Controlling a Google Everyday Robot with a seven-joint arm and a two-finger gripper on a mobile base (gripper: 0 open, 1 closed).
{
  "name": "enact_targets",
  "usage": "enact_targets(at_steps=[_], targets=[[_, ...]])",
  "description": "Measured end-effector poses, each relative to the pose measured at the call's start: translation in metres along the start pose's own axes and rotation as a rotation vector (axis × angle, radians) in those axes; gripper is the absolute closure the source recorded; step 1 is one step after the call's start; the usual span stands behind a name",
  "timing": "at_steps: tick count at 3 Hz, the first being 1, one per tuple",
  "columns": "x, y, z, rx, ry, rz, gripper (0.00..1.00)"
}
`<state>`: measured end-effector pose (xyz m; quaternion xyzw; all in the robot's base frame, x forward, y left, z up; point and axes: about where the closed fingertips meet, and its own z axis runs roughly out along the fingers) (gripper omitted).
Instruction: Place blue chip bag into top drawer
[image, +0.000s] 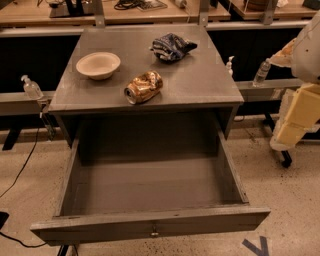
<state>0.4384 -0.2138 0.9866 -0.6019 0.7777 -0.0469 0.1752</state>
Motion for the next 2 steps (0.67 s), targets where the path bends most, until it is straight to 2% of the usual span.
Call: enact_targets(at_steps=[1,2], targets=[[-0.001,-0.002,0.001,0.002,-0.002,-0.005,0.00],[-0.017,-0.032,0.014,0.025,-0.046,-0.102,0.00]])
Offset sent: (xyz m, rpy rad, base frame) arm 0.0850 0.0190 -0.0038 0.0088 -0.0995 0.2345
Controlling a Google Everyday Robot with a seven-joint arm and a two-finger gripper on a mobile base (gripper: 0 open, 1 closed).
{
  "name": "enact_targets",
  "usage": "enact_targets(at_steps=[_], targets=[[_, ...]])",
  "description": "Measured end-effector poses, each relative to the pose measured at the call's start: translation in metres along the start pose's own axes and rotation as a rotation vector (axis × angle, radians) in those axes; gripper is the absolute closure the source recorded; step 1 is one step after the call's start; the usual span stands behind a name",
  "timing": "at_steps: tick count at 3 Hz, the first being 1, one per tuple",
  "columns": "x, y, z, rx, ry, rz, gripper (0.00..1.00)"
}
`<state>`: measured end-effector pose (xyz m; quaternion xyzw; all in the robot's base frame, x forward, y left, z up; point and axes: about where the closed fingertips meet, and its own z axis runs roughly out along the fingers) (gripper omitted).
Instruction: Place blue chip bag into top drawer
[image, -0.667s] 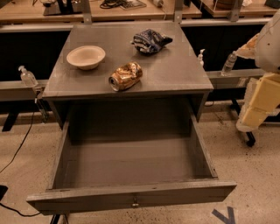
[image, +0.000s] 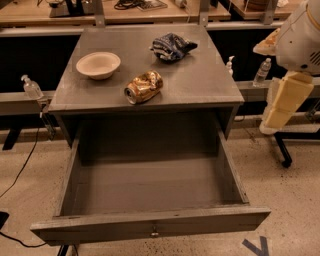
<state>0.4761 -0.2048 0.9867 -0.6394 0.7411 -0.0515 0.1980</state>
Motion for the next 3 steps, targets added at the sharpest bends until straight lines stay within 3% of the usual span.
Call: enact_targets(at_steps=[1,2,3], targets=[[-0.031,-0.053,0.025,0.051,-0.078,-0.152,0.00],[-0.069,-0.110,0.043,0.138,-0.174,-0.309,0.00],[-0.075,-0.124,0.040,0.174,-0.191,-0.357,0.00]])
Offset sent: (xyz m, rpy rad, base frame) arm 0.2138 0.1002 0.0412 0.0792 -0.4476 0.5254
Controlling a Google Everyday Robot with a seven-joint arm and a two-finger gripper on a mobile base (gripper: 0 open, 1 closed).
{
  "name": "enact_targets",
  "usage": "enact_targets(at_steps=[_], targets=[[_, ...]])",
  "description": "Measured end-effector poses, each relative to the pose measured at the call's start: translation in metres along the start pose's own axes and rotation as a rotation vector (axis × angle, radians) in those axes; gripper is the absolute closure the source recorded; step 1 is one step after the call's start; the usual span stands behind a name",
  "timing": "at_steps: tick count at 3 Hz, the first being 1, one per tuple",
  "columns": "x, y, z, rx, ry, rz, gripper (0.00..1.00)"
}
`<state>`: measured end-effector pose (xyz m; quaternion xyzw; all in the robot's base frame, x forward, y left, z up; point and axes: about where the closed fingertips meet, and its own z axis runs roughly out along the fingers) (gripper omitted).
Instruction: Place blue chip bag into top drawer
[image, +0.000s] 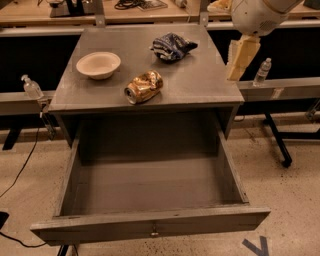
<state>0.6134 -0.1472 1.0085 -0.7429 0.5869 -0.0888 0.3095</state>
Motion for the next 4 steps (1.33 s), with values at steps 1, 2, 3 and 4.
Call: enact_targets(at_steps=[1,2,3,4], targets=[[0.000,-0.003,0.002,0.008,0.001,-0.006,0.00],[0.002,-0.018,0.012,0.046,0.008,-0.034,0.00],[0.023,-0.051,0.042,0.092,0.028,-0.088,0.00],[0.050,-0.091,0.087,0.161,0.052,-0.134,0.00]])
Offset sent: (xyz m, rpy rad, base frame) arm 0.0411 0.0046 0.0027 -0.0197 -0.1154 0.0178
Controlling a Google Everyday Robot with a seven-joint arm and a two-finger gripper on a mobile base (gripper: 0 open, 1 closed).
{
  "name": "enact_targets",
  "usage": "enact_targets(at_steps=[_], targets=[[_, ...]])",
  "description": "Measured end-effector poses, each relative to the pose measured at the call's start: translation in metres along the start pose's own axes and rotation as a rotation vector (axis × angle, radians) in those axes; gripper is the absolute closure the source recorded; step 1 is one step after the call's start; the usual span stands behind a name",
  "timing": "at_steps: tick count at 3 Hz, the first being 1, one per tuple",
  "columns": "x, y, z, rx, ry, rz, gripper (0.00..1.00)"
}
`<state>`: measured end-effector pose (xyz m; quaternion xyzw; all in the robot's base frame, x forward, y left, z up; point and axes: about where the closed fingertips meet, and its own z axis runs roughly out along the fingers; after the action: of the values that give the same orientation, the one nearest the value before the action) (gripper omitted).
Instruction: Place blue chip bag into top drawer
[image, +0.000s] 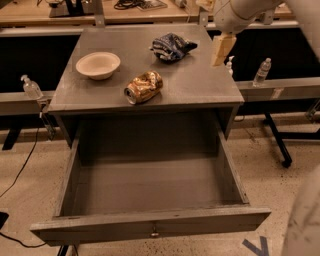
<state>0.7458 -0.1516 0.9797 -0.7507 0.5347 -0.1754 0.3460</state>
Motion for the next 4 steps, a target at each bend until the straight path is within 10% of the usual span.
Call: enact_targets(at_steps=[2,4], targets=[[0.060,-0.050,0.089,0.206,0.058,-0.009,0.14],[0.033,-0.077,0.150,0.309,-0.137,0.033,0.04]])
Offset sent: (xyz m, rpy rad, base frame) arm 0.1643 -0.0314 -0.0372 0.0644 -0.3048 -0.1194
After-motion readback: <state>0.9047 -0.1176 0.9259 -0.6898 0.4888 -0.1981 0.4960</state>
